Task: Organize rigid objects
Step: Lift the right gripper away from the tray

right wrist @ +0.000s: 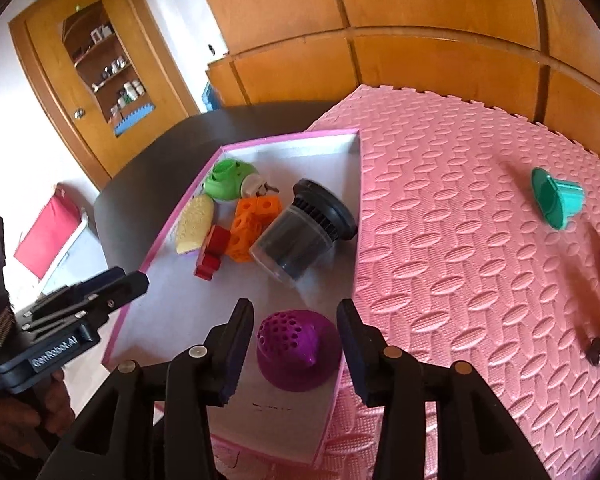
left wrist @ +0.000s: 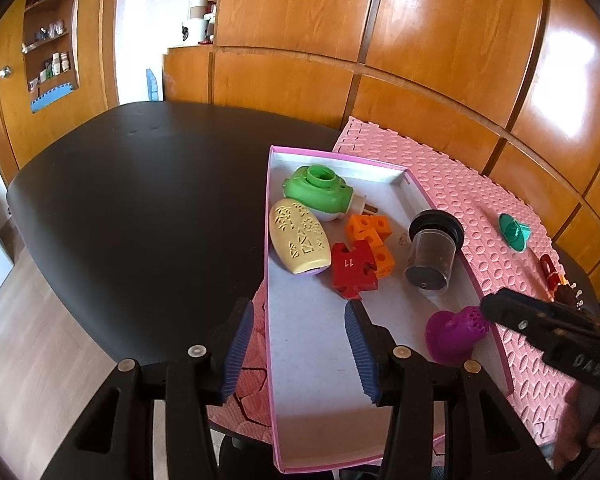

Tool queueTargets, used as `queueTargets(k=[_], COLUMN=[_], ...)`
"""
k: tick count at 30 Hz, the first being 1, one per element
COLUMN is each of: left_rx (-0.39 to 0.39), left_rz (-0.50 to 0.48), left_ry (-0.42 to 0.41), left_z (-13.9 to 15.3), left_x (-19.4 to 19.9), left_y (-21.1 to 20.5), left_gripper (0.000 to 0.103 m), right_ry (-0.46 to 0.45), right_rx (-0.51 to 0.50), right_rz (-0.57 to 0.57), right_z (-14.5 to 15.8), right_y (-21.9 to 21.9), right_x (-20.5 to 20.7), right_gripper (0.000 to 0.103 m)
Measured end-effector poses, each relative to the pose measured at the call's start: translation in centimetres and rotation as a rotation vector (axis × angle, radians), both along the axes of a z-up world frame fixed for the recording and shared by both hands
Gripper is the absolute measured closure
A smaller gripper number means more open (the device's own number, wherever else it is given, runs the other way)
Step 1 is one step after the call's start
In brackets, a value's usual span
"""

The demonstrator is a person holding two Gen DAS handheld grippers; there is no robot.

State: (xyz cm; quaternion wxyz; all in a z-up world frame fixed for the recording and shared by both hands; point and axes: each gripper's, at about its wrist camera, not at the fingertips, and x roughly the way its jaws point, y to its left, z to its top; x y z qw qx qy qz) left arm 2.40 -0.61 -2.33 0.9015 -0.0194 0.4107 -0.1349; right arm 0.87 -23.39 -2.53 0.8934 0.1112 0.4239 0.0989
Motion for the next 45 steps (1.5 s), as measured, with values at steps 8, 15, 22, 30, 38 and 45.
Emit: queueTargets(k=[8,15,22,30,38,45], left_rx=[0.012,0.027,0.042,0.059,0.059,0.088], left_rz=[-0.030,-0.066,-0.119,-0.215,-0.329,-0.437], left_ry=[-0.026,-0.043,-0.060,-0.082,-0.054,-0.039], left_z=[0.7,1.2,2.0,3.5,4.4,4.6], left_x=[-0.6,-1.1,-1.3,-1.5,-1.1,-0.7], left_y=[-0.7,-1.9,-3.7,-7.3,-13.5,-20.6], left_gripper=[0.055,0.055,0.055,0.055,0.053,0.036], right_ry=[-0.058,-0.080,-0.097,-0.084,-0.059,-0.038], right_rx=[0.005,-0.039,-0.098,-0.136,0.035,0.085], right_rz=[-0.117,-0.270,-0.448,-0.660,-0.877,-0.862], right_z=[2.4,3.9,5.3,4.2,1.8,1.5], right_y=[-4.0,-9.9,-17.2,-25.1,-30.6,-30.7], right_x=[-2.2,-4.4,-7.0,-9.6,-12.7,-12.9], right_gripper=[0.060,0.060,0.060,0.060,0.060,0.060])
